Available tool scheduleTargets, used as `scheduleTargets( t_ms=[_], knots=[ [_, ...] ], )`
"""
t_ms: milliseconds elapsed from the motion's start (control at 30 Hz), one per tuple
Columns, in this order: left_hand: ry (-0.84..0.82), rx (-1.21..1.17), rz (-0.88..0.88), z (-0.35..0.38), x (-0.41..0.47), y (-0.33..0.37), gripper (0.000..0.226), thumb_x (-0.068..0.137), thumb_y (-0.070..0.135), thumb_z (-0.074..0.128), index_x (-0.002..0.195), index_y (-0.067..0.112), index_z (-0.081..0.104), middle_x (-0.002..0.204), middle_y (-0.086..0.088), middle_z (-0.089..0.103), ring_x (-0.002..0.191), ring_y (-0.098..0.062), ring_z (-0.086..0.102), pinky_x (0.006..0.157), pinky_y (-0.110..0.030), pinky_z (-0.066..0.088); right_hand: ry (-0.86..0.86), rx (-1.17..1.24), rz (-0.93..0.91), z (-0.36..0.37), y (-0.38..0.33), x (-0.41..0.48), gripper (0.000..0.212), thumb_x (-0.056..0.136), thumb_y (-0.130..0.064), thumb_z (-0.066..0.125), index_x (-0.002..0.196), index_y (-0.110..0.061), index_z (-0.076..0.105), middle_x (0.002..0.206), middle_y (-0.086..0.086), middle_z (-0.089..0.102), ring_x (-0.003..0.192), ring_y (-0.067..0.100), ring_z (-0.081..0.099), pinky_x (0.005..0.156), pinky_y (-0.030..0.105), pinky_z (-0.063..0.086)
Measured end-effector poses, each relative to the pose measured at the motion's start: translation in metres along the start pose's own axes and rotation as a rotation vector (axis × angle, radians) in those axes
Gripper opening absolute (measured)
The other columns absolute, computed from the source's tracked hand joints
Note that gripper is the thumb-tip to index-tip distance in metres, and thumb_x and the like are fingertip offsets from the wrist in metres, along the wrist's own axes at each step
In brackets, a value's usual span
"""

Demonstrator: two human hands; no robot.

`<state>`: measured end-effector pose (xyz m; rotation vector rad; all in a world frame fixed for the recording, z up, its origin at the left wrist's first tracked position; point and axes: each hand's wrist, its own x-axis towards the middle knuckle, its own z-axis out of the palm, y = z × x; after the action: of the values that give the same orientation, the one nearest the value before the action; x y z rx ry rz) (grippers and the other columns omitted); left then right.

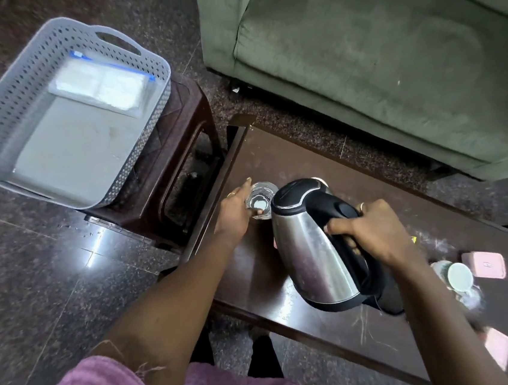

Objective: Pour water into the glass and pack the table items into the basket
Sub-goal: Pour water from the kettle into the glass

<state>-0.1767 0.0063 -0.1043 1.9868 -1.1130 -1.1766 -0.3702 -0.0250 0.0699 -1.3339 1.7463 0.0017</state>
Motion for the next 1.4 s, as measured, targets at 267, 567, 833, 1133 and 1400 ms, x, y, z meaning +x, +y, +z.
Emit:
scheduleTargets(
  t_ms=[267,567,833,1133,1400],
  knots=[
    [0.197,0.006,0.051,-0.02,-0.014,-0.013,0.038,0.088,-0.004,0.052,0.125,0.005,0.056,0.123,-0.019,0.061,0.113,-0.026,0.06,0.09,-0.006,0.032,-0.034,0.017,-0.144,0.005,-0.015,-0.022,0.027,0.06,-0.012,0.075,0.051,-0.008,0.05,0.036,0.003,0.045,0.034,0.014,0.038,0.04,0.022,0.036],
    [0.471,0.034,0.134,-0.12,-0.026,-0.028,0.033,0.088,-0.001,0.053,0.119,0.006,0.062,0.119,-0.013,0.065,0.112,-0.023,0.061,0.098,-0.019,0.037,-0.181,0.156,-0.338,0.042,-0.081,-0.032,0.028,0.055,-0.017,0.076,0.045,-0.013,0.05,0.038,0.007,0.047,0.035,0.017,0.039,0.047,0.029,0.035],
    [0.818,0.015,-0.059,-0.228,-0.037,-0.07,0.033,0.094,0.007,0.047,0.125,0.01,0.057,0.125,-0.009,0.063,0.113,-0.022,0.059,0.097,-0.023,0.04,-0.154,0.351,-0.613,0.096,-0.157,-0.04,0.032,0.056,-0.011,0.077,0.041,-0.014,0.049,0.033,-0.001,0.044,0.032,0.014,0.035,0.036,0.016,0.027],
    [1.06,-0.118,-0.297,-0.282,-0.033,-0.118,0.042,0.088,-0.002,0.042,0.123,0.012,0.059,0.112,-0.018,0.067,0.101,-0.031,0.061,0.083,-0.033,0.044,-0.136,0.641,-0.751,0.177,-0.225,-0.025,0.028,0.054,-0.023,0.076,0.043,-0.016,0.051,0.036,-0.004,0.044,0.036,0.017,0.036,0.041,0.027,0.031],
    [1.035,-0.104,-0.199,-0.299,-0.015,-0.134,0.042,0.088,0.0,0.048,0.128,0.01,0.054,0.125,-0.012,0.063,0.113,-0.026,0.059,0.103,-0.039,0.044,-0.117,0.641,-0.713,0.268,-0.256,0.006,0.027,0.057,-0.018,0.074,0.048,-0.012,0.049,0.053,0.012,0.048,0.05,0.024,0.041,0.048,0.044,0.037]
  ],
)
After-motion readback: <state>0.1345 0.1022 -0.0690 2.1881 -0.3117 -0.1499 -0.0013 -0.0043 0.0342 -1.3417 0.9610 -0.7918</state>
